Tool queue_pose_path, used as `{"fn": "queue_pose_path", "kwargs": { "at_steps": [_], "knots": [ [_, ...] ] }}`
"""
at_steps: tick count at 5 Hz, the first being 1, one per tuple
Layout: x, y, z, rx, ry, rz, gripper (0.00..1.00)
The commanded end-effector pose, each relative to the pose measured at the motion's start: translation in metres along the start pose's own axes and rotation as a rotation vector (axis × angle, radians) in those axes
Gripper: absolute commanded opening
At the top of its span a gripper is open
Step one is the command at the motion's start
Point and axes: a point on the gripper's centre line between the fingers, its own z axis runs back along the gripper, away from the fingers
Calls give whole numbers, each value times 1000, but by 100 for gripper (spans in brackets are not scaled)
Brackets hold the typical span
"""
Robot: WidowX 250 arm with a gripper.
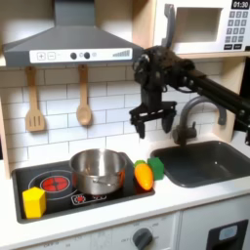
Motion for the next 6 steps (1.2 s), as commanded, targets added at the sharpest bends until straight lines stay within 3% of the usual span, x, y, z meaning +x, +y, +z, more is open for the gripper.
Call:
{"fn": "queue_pose_path", "kwargs": {
  "at_steps": [1, 2, 4, 6],
  "knots": [
    [10, -23, 9, -61, -74, -37, 100],
    [18, -28, 9, -72, -120, -15, 100],
    [30, -37, 41, -77, -252, -19, 100],
    [39, -54, 65, -119, -340, -46, 100]
  ]
}}
